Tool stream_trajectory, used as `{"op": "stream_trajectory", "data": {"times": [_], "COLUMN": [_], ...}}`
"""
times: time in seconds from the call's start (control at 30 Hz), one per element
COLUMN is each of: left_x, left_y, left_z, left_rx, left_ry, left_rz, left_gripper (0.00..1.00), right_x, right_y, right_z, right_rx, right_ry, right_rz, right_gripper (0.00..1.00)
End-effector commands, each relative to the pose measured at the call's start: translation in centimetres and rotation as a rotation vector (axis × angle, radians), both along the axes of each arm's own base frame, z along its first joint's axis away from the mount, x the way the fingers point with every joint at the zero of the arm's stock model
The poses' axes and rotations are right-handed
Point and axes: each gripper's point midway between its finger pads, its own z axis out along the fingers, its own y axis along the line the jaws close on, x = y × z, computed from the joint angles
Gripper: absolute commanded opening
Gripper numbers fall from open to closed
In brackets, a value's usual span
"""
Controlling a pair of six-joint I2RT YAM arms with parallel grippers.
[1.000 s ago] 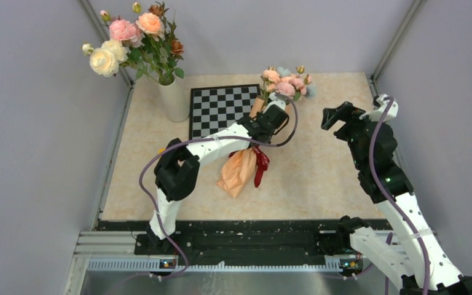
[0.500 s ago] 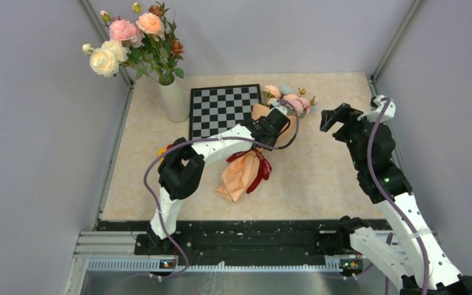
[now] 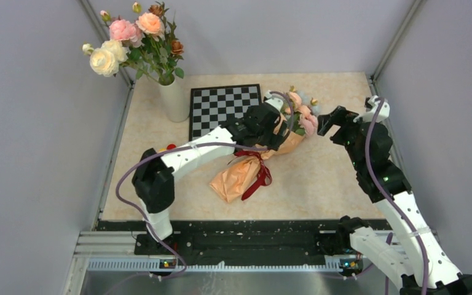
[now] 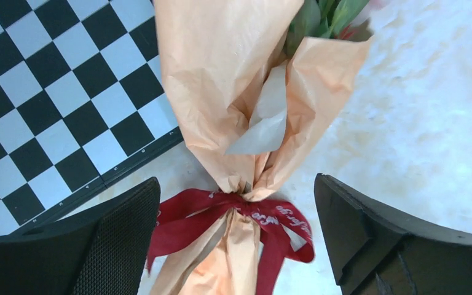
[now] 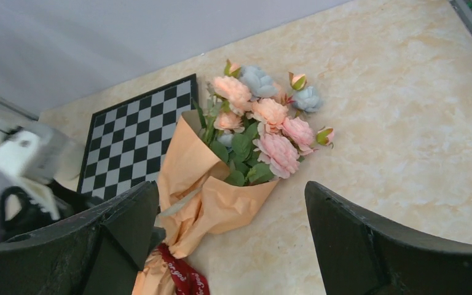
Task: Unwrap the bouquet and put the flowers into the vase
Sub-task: Place the fake flower at the center of the board.
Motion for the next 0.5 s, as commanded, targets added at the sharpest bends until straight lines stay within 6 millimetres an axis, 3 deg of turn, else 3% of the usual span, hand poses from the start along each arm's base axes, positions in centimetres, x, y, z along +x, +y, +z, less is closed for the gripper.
{"op": "stream_trajectory", "data": {"times": [0.0,0.2,0.33,0.47], "left_x": [-1.6,-4.2,-5.3,-6.1], "left_y": [-0.5,1.3,2.4,3.5], "left_z": [5.5,6.4,6.0,6.2], "left_rx": [-0.174,-0.25,-0.344,-0.531], "left_ry": [-0.049,-0.007,0.06,0.158], "left_rz": [-0.045,-0.066,-0.067,-0.047], "left_gripper": [0.99,0.99,0.99,0.99], "right_x": [0.0,0.0,-0.3,-1.9], "right_y": [1.1,3.5,5.5,8.1], "right_z": [1.7,0.5,-1.6,-4.8], "right_rx": [0.008,-0.01,0.004,0.05], "right_ry": [-0.023,0.02,0.084,0.193], "right_rz": [0.063,0.2,0.308,0.463], "right_gripper": [0.91,0.91,0.91,0.87]}}
